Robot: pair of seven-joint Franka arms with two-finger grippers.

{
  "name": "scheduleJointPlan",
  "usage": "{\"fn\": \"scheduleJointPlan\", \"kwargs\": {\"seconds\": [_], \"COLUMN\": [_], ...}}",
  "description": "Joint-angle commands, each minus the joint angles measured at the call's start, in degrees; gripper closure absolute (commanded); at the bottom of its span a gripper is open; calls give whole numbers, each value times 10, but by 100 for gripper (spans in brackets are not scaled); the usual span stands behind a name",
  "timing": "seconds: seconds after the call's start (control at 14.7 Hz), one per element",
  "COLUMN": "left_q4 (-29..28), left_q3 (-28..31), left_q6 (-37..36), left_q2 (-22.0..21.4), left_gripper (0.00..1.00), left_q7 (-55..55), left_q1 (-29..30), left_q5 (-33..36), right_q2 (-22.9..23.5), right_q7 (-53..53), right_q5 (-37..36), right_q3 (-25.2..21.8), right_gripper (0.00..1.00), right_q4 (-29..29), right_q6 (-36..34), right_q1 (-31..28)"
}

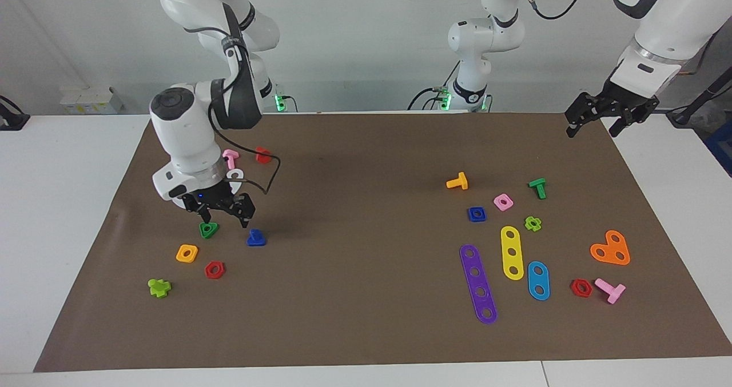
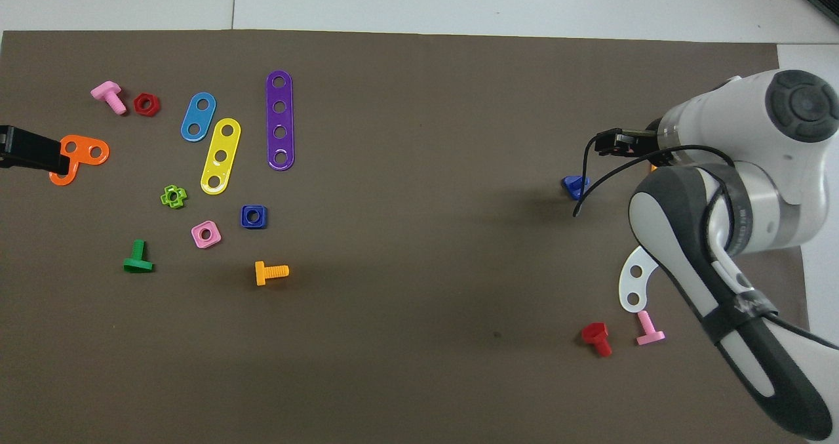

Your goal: Unscrew and place screws in storage area

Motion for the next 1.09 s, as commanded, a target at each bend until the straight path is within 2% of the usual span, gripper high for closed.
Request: {"fn": "scheduleJointPlan", "kwargs": {"seconds": [0.0, 0.2, 0.54, 1.02], "left_q4": [-24, -29, -49, -50], "left_q3": [3, 3, 2, 1], "left_q6": [20, 22, 26, 30], "left_q2": [-17, -17, -28, -28], "left_gripper": [0, 0, 0, 0], "left_q7": [7, 7, 7, 7], "left_q1": [-5, -4, -9, -10], "left_q5": [9, 9, 8, 9], "right_q2": [-61, -86, -77, -87], "right_q7": [-20, -20, -22, -61], "right_q5": [13, 14, 14, 14], "right_q3": [4, 1, 3, 2], "right_gripper": [0, 0, 0, 0], "right_q4": [-3, 59, 177, 177], "right_q6": [-52, -157, -307, -338], "right_q1": [-14, -15, -16, -14]}}
